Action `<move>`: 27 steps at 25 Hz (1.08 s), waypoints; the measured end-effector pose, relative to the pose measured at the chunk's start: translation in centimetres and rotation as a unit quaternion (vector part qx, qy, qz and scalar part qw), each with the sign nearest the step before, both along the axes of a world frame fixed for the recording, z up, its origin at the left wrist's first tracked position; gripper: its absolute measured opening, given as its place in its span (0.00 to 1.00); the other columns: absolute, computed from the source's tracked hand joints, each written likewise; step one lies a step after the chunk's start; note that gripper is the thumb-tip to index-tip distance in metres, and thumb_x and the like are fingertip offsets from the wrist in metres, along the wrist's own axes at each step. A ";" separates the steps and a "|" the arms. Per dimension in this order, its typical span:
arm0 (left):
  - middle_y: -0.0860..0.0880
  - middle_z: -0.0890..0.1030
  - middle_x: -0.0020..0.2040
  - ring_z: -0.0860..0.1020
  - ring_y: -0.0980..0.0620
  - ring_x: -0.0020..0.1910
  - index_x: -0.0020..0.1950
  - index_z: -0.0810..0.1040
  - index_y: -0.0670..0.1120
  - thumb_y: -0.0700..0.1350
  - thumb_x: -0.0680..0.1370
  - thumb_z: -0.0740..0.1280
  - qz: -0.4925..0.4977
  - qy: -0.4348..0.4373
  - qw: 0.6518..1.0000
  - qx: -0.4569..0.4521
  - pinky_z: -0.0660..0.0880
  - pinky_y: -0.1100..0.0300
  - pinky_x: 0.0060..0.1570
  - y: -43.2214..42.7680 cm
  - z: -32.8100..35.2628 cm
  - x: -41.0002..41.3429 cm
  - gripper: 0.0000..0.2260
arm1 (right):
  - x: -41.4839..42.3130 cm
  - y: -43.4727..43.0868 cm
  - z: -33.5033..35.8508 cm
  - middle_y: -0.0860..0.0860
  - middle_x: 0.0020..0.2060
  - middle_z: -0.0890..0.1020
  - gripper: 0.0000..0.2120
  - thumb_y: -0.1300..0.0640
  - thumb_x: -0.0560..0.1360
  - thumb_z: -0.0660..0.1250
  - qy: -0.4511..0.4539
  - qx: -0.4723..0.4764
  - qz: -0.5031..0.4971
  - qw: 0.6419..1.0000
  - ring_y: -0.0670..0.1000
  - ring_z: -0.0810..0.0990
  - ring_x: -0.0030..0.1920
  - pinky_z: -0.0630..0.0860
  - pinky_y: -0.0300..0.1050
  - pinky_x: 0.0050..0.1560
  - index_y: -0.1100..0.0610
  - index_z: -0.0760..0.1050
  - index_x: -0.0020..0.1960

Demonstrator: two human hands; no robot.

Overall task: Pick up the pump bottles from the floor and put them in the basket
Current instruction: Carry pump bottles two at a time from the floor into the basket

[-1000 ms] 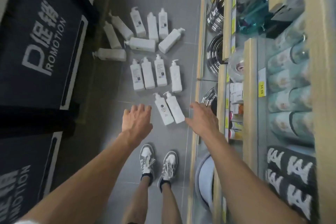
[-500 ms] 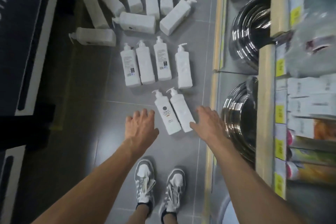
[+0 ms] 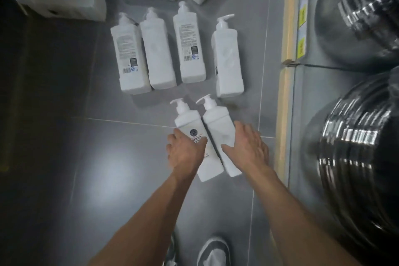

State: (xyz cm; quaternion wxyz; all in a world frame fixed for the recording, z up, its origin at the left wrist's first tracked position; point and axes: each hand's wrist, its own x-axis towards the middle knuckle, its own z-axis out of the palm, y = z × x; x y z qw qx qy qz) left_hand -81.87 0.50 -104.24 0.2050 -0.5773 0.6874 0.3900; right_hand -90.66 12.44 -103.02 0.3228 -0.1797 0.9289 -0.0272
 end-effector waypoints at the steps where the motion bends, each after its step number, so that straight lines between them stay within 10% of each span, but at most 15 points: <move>1: 0.43 0.68 0.68 0.69 0.39 0.66 0.73 0.62 0.43 0.57 0.75 0.71 0.024 0.002 1.000 0.000 0.69 0.44 0.64 0.3 -0.7 -0.2 0.34 | 0.0 -0.1 -0.7 0.53 0.63 0.73 0.29 0.43 0.74 0.71 0.005 -0.003 -0.002 1.000 0.57 0.73 0.63 0.72 0.51 0.54 0.52 0.64 0.70; 11: 0.44 0.65 0.71 0.68 0.38 0.67 0.78 0.50 0.46 0.50 0.70 0.75 0.185 0.027 0.982 0.024 0.69 0.45 0.62 2.6 -5.5 -2.0 0.45 | 1.6 -0.3 -5.5 0.53 0.59 0.73 0.36 0.30 0.71 0.65 0.068 -0.008 -0.045 0.997 0.58 0.74 0.59 0.73 0.54 0.47 0.53 0.63 0.67; 27: 0.48 0.72 0.59 0.78 0.39 0.52 0.68 0.56 0.51 0.52 0.70 0.74 -0.056 0.021 0.993 -0.101 0.75 0.47 0.49 -0.7 -6.3 1.1 0.34 | 2.6 -0.4 -7.3 0.56 0.61 0.75 0.39 0.45 0.68 0.72 0.020 0.001 -0.136 0.991 0.64 0.79 0.56 0.73 0.53 0.49 0.54 0.57 0.71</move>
